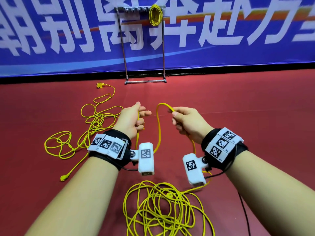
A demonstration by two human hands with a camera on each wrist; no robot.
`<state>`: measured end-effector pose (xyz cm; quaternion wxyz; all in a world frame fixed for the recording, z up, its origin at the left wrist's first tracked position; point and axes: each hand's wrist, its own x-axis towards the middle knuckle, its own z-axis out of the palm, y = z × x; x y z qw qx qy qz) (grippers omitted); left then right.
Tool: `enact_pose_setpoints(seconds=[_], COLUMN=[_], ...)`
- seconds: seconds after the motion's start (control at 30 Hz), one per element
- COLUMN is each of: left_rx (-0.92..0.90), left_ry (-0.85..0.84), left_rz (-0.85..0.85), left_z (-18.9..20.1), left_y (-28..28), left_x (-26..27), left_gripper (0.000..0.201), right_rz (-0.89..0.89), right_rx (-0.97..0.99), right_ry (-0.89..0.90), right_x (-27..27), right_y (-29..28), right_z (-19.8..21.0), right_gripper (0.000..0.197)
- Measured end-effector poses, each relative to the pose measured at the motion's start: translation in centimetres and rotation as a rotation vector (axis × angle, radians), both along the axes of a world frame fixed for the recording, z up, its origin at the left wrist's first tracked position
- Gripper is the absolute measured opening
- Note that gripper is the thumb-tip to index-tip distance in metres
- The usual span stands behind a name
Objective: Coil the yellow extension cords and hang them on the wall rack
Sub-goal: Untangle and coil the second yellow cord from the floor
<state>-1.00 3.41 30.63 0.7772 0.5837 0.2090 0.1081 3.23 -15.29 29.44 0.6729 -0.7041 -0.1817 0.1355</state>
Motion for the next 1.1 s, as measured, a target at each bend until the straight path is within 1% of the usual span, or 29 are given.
enact_pose_setpoints(seconds=[0.17,0.3,0.4,0.47,0.53,0.6,0.67,0.77,0.83,0.9,1.03,1.1], left_rx=[0.007,-0.011,-0.090,-0.112,-0.121,-0.116,-0.112,-0.121,-0.115,-0.117,-0.155,-0.167], left_ry=[0.050,0.074,0.079,0.088,0.089,0.091,0.095,0.097,0.102,0.108,0.096,0.084], left_rz=[-0.140,-0.224,-0.254,-0.257,-0.267,-0.290,-0.306,-0.293,-0.286,-0.279,-0.248,-0.211], left_z=[0.0,0.1,0.1,0.1,0.1,0.1,0.0,-0.2,-0.3,-0.4,-0.7,-0.8], left_y=[-1.2,-2.2,-2.7,-2.9,-2.9,-2.7,-2.7,-2.8,-2.9,-3.0,-2.7,-2.7], left_x=[-0.3,-0.5,-0.6,-0.7,-0.7,-0.7,-0.6,-0.5,-0.5,-0.4,0.0,0.1], left_gripper=[0.041,0.044,0.037,0.034,0.031,0.029,0.027,0.028,0.029,0.032,0.046,0.046], right_rz=[0.055,0.049,-0.026,-0.120,-0.172,-0.149,-0.089,-0.012,0.008,0.023,0.079,0.082], right_rx=[0.109,0.131,0.122,0.134,0.149,0.150,0.136,0.104,0.088,0.069,0.026,0.021], right_ry=[-0.008,0.002,0.001,0.007,0.023,0.036,0.035,0.026,0.017,0.020,0.052,0.053], right_x=[-0.4,-0.5,-0.4,-0.1,0.1,0.1,-0.2,-0.6,-0.6,-0.7,-1.1,-1.4], right_y=[0.3,0.6,0.5,0.4,0.2,0.2,0.3,0.7,0.8,0.7,0.6,0.8], right_z=[0.9,0.7,0.5,0.4,0.4,0.3,0.4,0.5,0.5,0.5,0.5,0.5], right_gripper=[0.010,0.011,0.011,0.011,0.010,0.010,0.010,0.009,0.010,0.010,0.008,0.008])
